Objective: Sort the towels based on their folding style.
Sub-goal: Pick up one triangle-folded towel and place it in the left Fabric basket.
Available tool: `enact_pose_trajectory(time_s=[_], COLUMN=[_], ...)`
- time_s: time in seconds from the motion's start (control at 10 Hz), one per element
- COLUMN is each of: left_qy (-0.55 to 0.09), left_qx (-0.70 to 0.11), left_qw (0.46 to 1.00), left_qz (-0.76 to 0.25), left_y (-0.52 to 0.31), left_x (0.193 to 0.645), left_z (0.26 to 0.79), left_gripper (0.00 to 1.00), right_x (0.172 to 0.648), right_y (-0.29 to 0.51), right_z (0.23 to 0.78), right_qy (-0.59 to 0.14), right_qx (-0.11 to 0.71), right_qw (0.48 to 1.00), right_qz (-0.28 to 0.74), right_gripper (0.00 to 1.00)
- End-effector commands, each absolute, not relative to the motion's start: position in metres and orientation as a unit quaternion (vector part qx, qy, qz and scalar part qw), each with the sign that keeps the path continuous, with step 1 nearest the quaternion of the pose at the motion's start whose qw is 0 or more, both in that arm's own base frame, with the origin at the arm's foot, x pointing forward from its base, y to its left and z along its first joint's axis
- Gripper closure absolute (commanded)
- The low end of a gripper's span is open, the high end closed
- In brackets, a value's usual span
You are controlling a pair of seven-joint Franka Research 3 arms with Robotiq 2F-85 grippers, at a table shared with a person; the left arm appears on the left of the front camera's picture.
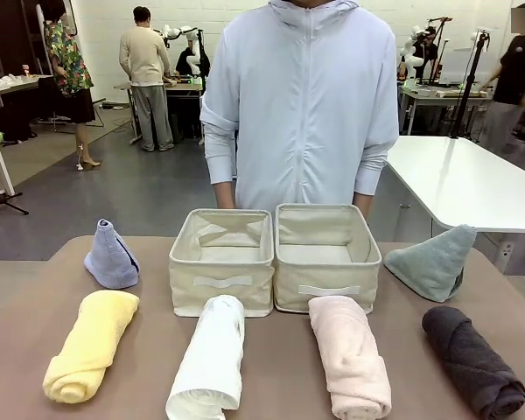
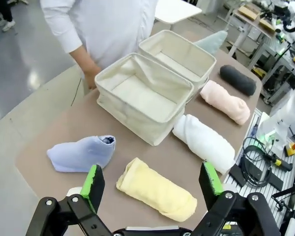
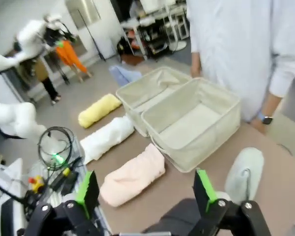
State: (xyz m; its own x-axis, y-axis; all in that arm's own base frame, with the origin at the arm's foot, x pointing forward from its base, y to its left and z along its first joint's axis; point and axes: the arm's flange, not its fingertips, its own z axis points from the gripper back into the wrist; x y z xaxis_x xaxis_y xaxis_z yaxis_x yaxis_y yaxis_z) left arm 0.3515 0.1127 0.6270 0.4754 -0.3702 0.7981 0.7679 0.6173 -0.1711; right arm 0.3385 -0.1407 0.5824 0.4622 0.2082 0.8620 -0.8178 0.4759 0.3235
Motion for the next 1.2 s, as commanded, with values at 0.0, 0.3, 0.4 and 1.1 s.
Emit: enact_pose_trajectory(time_s=[0.0, 0.3, 0.4, 1.1], left_qy=[-0.389, -0.389, -0.389, -0.389], left_qx=[-0.271, -0.271, -0.271, -0.271], left_qw=[0.819, 0.819, 0.819, 0.819], left_qz=[-0.323, -0.323, -0.323, -0.323], left_y=[0.1366, 0.1366, 0.1366, 0.1366], left_x=[0.3492, 0.3492, 0.3492, 0.3492], left_z=[0.6289, 0.6289, 0.6289, 0.6289], left_gripper=[0.0, 0.0, 0.0, 0.0], right_x=[0.3411, 0.3411, 0.3411, 0.3411], right_y=[-0.1615, -0.1615, -0.1615, -0.1615], right_z=[0.5814, 0.5814, 0.5814, 0.5814], right_qy=[-0.427, -0.427, -0.427, -0.427], right_qx=[0.409, 0.409, 0.409, 0.409], right_qw=[0.753, 0.753, 0.753, 0.753], right_qz=[0.288, 0.288, 0.288, 0.288], right_gripper=[0.0, 0.0, 0.0, 0.0])
